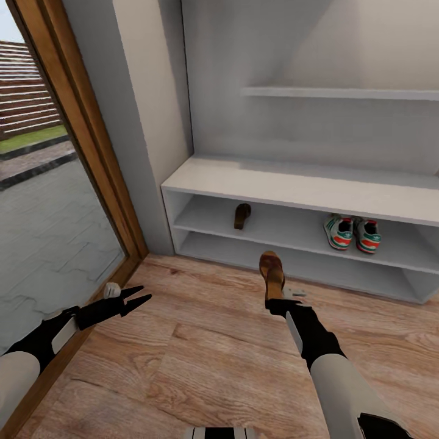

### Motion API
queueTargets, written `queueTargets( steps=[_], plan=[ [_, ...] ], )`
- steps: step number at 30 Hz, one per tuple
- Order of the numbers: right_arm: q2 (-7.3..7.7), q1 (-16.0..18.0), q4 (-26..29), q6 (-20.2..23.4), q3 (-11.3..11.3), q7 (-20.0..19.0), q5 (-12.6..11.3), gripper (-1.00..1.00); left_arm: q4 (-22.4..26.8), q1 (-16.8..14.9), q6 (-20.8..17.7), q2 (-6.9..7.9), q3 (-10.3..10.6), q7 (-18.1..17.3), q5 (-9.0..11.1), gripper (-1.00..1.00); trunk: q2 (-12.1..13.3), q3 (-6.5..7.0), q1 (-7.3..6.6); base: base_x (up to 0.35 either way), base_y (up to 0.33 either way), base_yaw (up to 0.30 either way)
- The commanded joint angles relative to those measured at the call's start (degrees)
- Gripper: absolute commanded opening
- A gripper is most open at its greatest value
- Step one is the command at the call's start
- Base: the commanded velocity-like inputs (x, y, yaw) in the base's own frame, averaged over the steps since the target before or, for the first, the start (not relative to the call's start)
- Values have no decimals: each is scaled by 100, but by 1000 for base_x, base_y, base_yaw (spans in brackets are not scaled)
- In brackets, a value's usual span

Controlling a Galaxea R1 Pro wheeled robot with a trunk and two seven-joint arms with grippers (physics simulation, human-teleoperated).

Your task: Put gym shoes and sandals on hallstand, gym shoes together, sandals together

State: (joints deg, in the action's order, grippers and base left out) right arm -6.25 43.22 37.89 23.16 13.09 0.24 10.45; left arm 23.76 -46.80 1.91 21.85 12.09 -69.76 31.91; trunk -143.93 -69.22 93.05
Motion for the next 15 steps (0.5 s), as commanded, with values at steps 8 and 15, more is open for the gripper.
queueTargets(
  steps=[8, 15],
  plan=[
    [-8, 3, 818, 317, 20, 4, 28, -100, -3, -5, 13, 5, 48, 2, 52, 100, -2, -6, -1, 0, 0, 5],
    [-8, 3, 1151, 817, 18, 3, 22, -100, -3, -5, 11, -3, 56, -2, 52, 100, -2, -6, -1, 0, 0, 0]
  ],
)
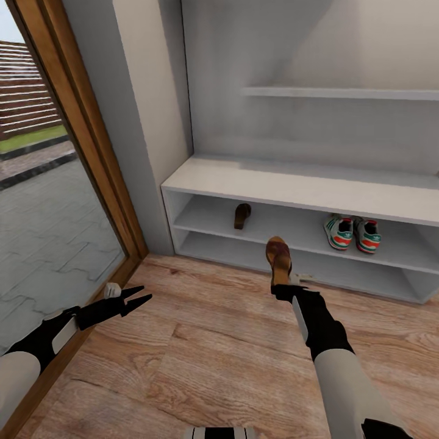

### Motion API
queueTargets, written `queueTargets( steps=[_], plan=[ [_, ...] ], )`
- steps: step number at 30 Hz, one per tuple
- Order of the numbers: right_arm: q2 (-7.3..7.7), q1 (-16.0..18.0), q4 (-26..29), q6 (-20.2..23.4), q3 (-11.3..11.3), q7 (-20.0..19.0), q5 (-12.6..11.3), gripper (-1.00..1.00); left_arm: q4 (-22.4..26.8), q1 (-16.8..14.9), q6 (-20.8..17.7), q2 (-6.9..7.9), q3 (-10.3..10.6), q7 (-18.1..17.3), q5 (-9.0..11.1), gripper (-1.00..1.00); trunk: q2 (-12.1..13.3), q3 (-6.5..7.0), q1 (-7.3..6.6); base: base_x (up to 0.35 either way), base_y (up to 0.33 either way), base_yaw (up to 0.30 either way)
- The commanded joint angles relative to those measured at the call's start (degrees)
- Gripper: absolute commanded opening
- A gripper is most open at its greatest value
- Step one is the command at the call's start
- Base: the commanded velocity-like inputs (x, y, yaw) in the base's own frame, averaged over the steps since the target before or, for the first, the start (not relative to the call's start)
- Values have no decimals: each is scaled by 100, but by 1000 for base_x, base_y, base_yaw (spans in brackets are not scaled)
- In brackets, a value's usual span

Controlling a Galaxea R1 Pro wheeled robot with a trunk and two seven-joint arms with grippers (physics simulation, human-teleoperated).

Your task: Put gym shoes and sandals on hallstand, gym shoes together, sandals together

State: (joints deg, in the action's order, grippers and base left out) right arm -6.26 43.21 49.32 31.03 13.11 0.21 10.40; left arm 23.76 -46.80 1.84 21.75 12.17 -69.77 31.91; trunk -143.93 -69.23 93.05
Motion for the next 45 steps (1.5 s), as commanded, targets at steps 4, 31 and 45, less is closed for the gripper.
queueTargets(
  steps=[4, 31, 45],
  plan=[
    [-7, 3, 15, 42, 16, 5, 24, -100, 1, -5, 19, -1, 49, -2, 52, 100, -2, -5, -1, 28, 0, 0],
    [-7, -75, 36, -29, -3, -12, 19, -100, -38, 4, -16, -3, 7, -9, 88, 100, -2, -5, -1, 82, 0, 0],
    [-4, -76, 48, -35, -3, 8, 24, -100, 12, 4, -15, 26, -144, 170, 77, 100, -2, -5, -1, 0, 0, 0]
  ],
)
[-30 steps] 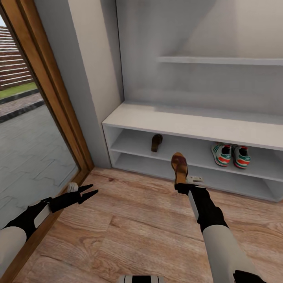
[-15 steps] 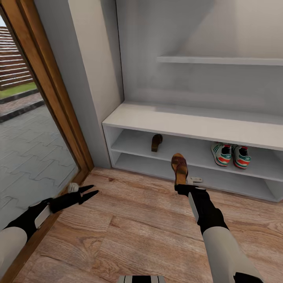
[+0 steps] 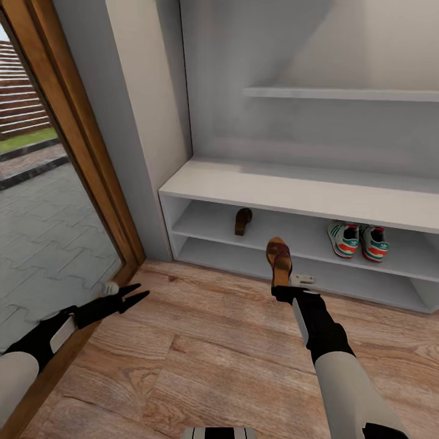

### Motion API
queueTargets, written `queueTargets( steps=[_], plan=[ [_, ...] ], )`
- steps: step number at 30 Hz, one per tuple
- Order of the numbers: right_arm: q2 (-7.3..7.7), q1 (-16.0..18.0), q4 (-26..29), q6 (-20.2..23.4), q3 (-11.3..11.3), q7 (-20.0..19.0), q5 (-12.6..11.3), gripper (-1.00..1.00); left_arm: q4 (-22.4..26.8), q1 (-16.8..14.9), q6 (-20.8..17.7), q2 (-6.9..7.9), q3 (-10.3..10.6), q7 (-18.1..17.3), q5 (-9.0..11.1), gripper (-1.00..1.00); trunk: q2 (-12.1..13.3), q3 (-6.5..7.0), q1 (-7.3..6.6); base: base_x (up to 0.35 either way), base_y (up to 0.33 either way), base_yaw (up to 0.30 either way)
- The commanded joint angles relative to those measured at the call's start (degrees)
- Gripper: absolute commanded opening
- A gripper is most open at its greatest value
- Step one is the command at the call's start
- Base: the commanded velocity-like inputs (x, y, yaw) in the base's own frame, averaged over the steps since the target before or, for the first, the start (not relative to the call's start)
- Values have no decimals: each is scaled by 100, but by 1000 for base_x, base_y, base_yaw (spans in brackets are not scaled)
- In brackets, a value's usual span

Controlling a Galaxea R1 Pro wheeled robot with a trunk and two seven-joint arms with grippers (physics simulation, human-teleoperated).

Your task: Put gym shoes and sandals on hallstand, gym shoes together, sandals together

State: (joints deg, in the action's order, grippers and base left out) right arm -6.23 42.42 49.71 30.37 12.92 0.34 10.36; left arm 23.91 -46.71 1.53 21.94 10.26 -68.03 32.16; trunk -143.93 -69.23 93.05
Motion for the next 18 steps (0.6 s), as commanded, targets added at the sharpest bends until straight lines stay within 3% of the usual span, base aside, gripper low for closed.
queueTargets(
  steps=[1, 5, 6, 7, 11, 14, 18],
  plan=[
    [-7, 3, 7, 30, 17, -3, 27, -100, 0, -5, 18, -26, 51, -27, 43, 100, -2, -5, -1, 0, 0, 0],
    [-5, 3, -23, 30, 18, 0, 37, -100, 7, -5, 22, -156, 173, -63, -62, 100, -2, -5, -1, 0, 0, 0],
    [-3, 11, -33, 30, 18, 1, 41, -100, 7, -4, 22, -1111, 567, -66, -114, 100, -2, -5, -1, 0, 0, 0],
    [-4, 20, -39, 30, 18, 3, 46, -100, 8, -4, 22, -1233, 742, -68, -130, 100, -2, -5, -1, 0, 0, 0],
    [-2, 38, -75, 29, 18, 179, 52, -100, 8, -5, 22, -1588, 1193, -69, -150, 100, -2, -5, -1, 0, 0, 0],
    [-2, 48, -307, 17, 18, 606, 58, -100, 8, -5, 22, -1812, 1477, -76, -156, 100, -2, -5, -1, 0, 0, 0],
    [-1, 55, -501, -93, 18, 870, 63, -100, 15, -5, 22, -1983, 1632, -184, -157, 100, -2, -5, -1, 0, 0, 0]
  ],
)
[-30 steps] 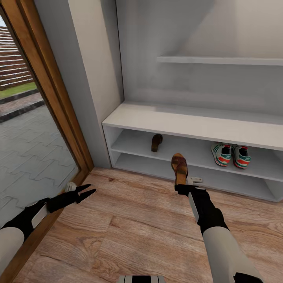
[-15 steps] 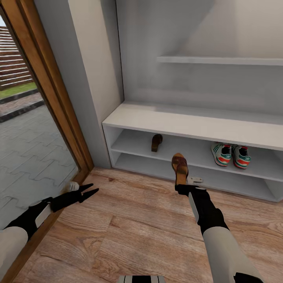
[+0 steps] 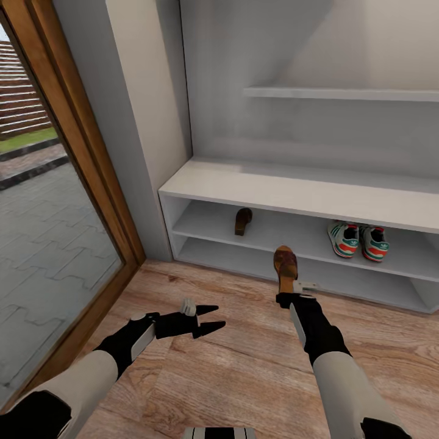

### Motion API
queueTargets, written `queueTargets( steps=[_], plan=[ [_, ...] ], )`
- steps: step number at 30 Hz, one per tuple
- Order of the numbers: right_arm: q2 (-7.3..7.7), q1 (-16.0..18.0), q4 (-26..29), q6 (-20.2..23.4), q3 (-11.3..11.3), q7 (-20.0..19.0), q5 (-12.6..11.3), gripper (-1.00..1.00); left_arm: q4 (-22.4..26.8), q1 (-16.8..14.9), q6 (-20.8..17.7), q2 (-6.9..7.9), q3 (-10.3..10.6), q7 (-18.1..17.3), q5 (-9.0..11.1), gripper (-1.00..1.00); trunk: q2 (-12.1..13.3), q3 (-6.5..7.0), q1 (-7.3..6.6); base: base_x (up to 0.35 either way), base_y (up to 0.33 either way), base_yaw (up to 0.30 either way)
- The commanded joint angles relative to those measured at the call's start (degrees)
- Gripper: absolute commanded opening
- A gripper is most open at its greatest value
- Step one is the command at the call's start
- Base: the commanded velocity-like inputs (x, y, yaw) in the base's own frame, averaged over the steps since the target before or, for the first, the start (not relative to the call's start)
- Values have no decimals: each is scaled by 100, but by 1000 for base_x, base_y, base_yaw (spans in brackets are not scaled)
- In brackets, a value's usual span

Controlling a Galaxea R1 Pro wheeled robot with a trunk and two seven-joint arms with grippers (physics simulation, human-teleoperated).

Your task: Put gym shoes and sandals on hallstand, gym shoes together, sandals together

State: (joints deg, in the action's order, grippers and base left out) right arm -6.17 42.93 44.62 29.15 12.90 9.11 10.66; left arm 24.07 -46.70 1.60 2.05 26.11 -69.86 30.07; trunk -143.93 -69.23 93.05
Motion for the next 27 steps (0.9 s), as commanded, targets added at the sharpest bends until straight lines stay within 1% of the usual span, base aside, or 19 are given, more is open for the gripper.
queueTargets(
  steps=[1, 2, 5, 9, 10, 17, 21, 27],
  plan=[
    [-7, 4, -10, -5, 20, 12, 33, -100, 0, -5, 16, -24, 62, -67, 52, 100, -2, -5, -1, 0, 0, 0],
    [-7, 4, -29, -53, 20, 41, 39, -100, 0, -5, 16, -63, 79, -239, 52, 100, -2, -5, -1, 0, 0, 0],
    [-7, 4, -38, -70, 21, 52, 41, -100, -2, -5, 16, -73, 86, -405, 52, 100, -2, -5, -1, 0, 0, 0],
    [-7, 4, -37, -74, 21, 54, 41, -100, -3, -5, 16, -78, 87, -537, 52, 100, -2, -5, -1, 0, 0, 0],
    [-7, 4, -33, -75, 20, 65, 35, -100, -1, -5, 16, -95, 88, -626, 52, 100, -2, -5, -1, 0, 0, 0],
    [-7, 4, -9, -76, 18, 68, 6, -100, -4, -5, 16, -108, 88, -776, 52, 100, -2, -5, -1, 0, 0, 0],
    [-7, 4, -6, -76, 25, 65, -1, -100, -2, -5, 16, -108, 88, -804, 52, 100, -2, -5, -1, 2, 15, 0],
    [-7, 4, -9, -76, 25, 65, -3, -100, -2, -5, 16, -108, 88, -809, 52, 100, -2, -5, -1, 58, 145, 0]
  ],
)
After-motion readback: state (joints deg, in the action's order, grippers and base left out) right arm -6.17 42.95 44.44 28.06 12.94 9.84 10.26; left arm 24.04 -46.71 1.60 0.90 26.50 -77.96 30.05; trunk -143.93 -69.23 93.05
